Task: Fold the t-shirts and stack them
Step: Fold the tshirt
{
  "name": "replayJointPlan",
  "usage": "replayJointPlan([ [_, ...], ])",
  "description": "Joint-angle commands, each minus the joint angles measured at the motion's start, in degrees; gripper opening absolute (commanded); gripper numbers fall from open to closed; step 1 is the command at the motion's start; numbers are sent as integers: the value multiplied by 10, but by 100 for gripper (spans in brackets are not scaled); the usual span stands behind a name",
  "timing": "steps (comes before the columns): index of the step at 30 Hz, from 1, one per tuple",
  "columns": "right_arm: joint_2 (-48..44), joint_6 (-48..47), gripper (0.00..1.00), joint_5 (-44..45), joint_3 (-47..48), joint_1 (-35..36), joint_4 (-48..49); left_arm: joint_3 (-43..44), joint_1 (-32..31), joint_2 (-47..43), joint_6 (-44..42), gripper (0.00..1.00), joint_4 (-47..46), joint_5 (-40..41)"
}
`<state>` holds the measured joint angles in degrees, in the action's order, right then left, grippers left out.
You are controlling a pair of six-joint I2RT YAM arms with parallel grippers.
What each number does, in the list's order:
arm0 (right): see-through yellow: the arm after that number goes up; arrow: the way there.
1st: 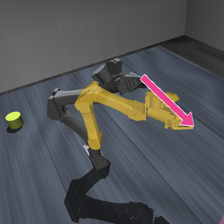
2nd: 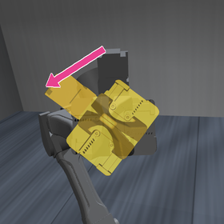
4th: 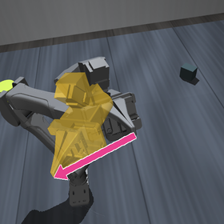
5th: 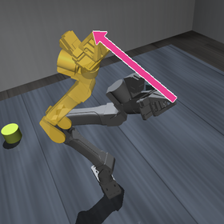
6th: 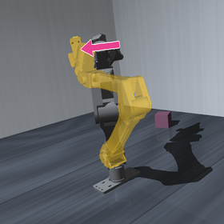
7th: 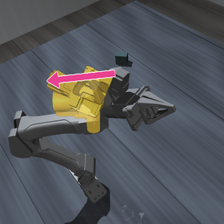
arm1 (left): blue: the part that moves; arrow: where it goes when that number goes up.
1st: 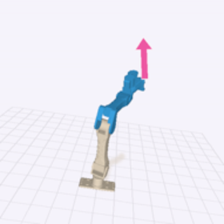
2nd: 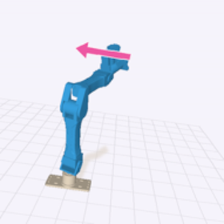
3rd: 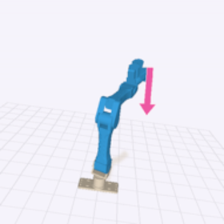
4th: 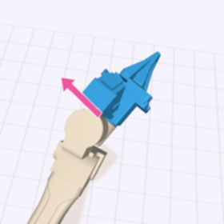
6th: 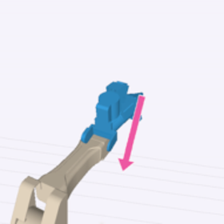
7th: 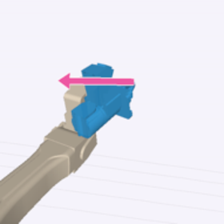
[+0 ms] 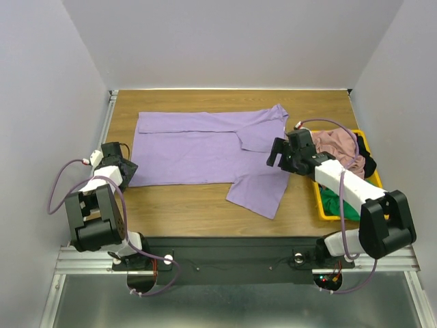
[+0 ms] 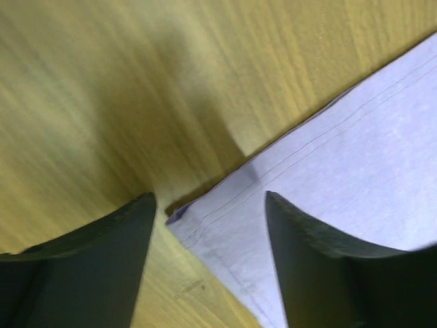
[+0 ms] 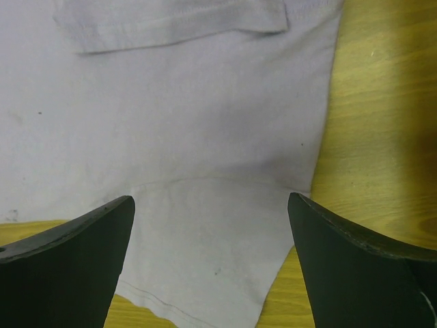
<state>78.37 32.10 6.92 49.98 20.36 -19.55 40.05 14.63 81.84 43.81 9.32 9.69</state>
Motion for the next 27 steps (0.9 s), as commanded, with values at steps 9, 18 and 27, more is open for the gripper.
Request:
replayJointPlan([
  [9, -30, 53, 100, 67, -24, 128, -54, -19, 0, 0, -7, 0, -14, -46],
  [18, -27, 119, 98, 134, -33, 349, -193, -18, 0, -27, -21, 0, -24, -48],
  [27, 58, 176, 89, 185, -41, 358, -212, -20, -1, -43, -24, 0, -30, -56],
])
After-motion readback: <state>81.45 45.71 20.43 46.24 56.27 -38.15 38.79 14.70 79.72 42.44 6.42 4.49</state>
